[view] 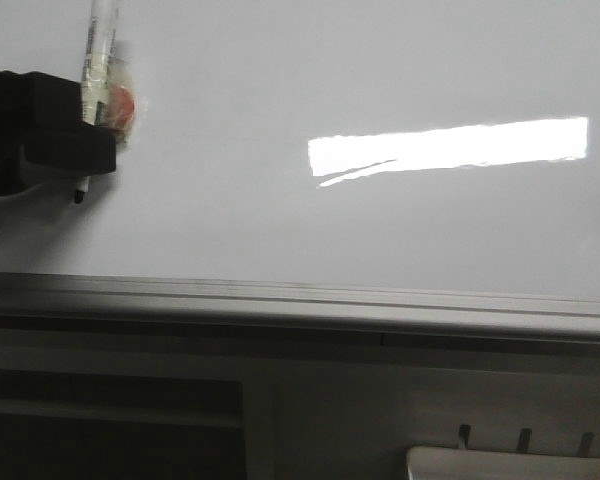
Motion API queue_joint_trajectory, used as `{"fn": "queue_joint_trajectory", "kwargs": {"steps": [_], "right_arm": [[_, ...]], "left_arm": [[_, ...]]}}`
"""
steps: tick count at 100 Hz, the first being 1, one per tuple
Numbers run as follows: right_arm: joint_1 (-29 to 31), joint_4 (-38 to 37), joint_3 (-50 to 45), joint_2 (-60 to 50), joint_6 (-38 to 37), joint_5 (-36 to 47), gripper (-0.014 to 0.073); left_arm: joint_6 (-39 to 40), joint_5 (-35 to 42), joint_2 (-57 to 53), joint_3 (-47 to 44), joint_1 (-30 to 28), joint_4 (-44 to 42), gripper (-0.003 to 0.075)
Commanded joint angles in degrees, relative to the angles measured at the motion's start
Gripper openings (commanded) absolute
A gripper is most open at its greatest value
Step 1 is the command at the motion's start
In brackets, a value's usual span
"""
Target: Write number 2 on whiteboard
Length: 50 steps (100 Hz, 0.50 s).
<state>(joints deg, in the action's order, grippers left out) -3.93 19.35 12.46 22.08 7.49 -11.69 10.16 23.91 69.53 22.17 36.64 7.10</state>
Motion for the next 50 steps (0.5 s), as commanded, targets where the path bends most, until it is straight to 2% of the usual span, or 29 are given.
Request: {"fn": "queue_joint_trajectory", "kwargs": {"steps": [1,14,36,43,50], "right_arm": [[-0.1,0.2,2.1,0.8,0.6,3.8,-0.0071],[-1.6,1.2,2.1,0.8,0.5,2.2,-0.0071],[-13.4,1.4,5.7,0.8,0.8,-5.6,-0.0071],[-17.7,1.4,8.3,0.8,3.3,-6.5,-0.0071],[-21.9,1.4,11.3,1.5,9.2,-7.3,-0.0071]], "left_arm": [[0.5,1.8,0.2,1.4,0.1,-1.5,-0.0020],[0.5,1.7,0.1,1.4,0.1,-6.2,-0.0020],[0.6,-2.4,-3.9,1.4,0.5,-17.5,-0.0020],[0.6,-5.4,-6.3,1.4,1.3,-21.3,-0.0020],[0.6,-7.3,-8.5,1.4,2.7,-28.0,-0.0020]]}}
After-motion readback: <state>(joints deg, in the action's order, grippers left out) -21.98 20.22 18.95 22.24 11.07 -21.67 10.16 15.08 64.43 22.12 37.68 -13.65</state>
